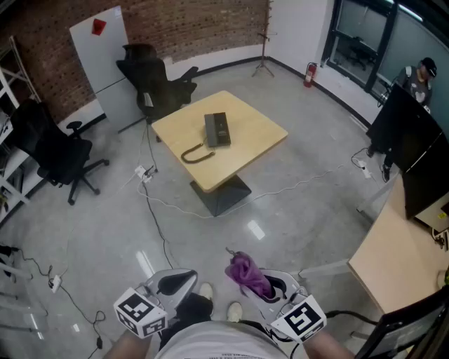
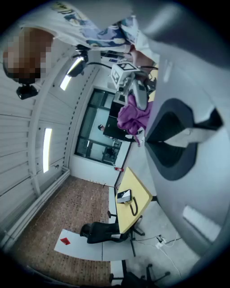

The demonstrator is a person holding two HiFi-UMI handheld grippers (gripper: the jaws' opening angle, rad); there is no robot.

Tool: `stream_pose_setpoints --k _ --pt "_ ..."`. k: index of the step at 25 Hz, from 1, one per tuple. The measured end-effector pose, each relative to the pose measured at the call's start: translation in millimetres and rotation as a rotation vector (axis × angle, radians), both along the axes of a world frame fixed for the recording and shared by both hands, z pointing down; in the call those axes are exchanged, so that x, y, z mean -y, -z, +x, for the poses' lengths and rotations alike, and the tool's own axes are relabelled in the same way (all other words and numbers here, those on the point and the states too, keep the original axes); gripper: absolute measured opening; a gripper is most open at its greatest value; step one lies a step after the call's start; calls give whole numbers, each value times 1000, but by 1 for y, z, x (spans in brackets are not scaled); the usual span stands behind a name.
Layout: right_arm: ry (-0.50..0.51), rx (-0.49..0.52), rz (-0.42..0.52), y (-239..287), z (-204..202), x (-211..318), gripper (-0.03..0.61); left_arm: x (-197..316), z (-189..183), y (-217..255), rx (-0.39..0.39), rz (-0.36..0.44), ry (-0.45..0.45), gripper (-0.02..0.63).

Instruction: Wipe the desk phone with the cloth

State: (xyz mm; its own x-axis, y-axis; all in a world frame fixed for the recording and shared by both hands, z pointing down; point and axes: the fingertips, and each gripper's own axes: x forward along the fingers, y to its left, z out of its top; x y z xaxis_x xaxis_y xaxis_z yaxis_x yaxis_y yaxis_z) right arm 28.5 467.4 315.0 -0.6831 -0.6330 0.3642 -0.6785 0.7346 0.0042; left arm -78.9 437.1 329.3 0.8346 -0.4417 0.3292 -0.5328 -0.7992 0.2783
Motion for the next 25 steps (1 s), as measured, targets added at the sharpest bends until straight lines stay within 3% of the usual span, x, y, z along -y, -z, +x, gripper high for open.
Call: stream_pose_setpoints --k 9,18,25 --pt "-33 8 -30 -15 -21 54 123 57 -24 -15 -31 -7 -19 5" --pt "-174 42 -55 -11 -69 191 121 171 -87 -5 -25 6 -133 3" --pt "-281 31 -23 7 -76 288 121 243 -110 -7 -25 -16 -188 4"
